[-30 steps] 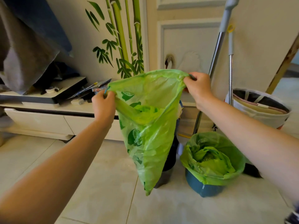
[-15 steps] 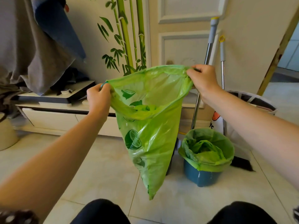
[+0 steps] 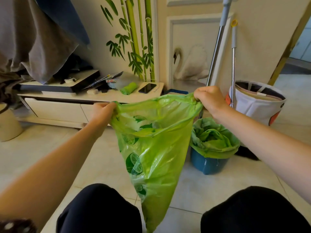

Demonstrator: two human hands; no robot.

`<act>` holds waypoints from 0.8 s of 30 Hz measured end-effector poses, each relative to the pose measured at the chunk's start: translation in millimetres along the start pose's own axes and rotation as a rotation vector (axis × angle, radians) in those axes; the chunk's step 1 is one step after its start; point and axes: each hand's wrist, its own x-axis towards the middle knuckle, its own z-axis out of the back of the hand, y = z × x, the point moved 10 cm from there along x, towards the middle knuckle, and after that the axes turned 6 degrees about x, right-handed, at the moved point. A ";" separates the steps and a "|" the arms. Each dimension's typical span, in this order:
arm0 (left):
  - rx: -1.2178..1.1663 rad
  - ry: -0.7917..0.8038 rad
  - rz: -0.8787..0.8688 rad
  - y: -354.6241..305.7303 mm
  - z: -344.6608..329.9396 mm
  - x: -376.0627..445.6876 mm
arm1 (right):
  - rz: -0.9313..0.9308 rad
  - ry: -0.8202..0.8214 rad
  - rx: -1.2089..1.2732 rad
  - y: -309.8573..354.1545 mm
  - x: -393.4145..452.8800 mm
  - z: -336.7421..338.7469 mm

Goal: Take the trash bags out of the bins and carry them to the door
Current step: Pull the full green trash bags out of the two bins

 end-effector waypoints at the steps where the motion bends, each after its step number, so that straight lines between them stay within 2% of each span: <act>1: 0.032 0.028 0.027 14.8 -4.1 1.0 | -0.020 0.026 -0.031 -14.0 -2.6 -4.5; 9: 0.209 0.014 0.202 109.2 -16.6 13.8 | -0.221 0.228 -0.388 -132.9 -6.3 -33.0; 14: 0.267 0.027 0.314 168.7 -26.9 26.1 | -0.374 0.334 -0.488 -205.1 -8.2 -56.8; 19: 0.300 0.095 0.385 189.2 -36.8 28.5 | -0.458 0.443 -0.519 -234.2 -25.1 -72.7; 24: 0.340 0.223 0.353 188.1 -52.4 30.8 | -0.462 0.491 -0.505 -230.7 -26.0 -83.5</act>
